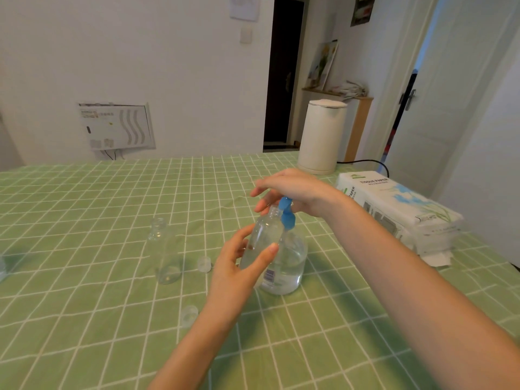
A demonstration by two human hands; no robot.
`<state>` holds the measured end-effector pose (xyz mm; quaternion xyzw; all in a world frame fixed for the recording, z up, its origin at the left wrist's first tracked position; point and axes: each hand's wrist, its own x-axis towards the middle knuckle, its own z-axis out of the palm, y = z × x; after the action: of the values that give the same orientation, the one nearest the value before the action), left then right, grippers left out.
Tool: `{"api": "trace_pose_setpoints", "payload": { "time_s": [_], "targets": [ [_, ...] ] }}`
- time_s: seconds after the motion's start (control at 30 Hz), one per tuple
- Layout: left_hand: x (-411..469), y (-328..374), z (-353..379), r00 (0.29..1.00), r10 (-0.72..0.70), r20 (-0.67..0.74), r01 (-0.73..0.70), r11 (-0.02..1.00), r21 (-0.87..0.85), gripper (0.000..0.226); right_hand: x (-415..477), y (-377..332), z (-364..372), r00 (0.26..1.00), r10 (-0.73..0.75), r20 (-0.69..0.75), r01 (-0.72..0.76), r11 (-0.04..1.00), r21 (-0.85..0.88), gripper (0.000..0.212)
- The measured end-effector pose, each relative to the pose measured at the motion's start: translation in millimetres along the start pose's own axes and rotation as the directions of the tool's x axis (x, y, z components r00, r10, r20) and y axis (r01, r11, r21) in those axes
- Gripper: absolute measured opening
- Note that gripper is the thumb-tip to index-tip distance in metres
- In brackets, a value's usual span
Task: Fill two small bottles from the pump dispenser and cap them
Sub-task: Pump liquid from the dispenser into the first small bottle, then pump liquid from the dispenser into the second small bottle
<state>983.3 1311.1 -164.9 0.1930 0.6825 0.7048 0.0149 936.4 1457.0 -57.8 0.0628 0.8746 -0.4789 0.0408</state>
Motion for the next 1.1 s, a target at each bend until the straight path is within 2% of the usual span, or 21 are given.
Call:
{"api": "trace_pose_setpoints", "payload": {
  "time_s": [0.1, 0.27, 0.47, 0.53, 0.8, 0.9, 1.1],
  "targets": [
    [0, 2, -1, 1.000, 0.004, 0.003, -0.004, 1.000, 0.005, 0.042, -8, 7, 0, 1.000, -0.031, -0.002, 0.031, 0.998, 0.060, 0.024],
    [-4, 4, -1, 1.000, -0.005, -0.009, 0.005, 1.000, 0.023, 0.044, -14, 22, 7, 0.995, -0.082, -0.053, 0.091, 0.978, 0.188, 0.026],
    [-19, 13, -5, 0.999, -0.007, -0.034, 0.008, 0.999, 0.041, 0.046, -11, 33, 17, 0.995, -0.100, 0.003, 0.094, 0.949, 0.299, 0.048],
    [-26, 19, -9, 0.999, -0.009, -0.044, 0.010, 0.999, 0.038, 0.051, -11, 35, 18, 0.993, -0.119, -0.022, 0.120, 0.946, 0.300, 0.055],
    [-43, 44, -50, 0.998, -0.011, -0.064, 0.015, 0.998, 0.059, 0.051, -14, 35, 25, 0.990, -0.113, -0.082, 0.129, 0.965, 0.229, 0.055],
    [-49, 54, -73, 0.994, -0.019, -0.106, 0.024, 0.999, 0.040, 0.049, -17, 32, 27, 0.987, -0.118, -0.109, 0.142, 0.960, 0.240, 0.053],
    [-47, 44, -127, 0.954, -0.063, -0.294, 0.088, 0.994, 0.073, 0.049, -20, 26, 29, 0.988, -0.086, -0.127, 0.121, 0.945, 0.305, 0.046]
  ]
}}
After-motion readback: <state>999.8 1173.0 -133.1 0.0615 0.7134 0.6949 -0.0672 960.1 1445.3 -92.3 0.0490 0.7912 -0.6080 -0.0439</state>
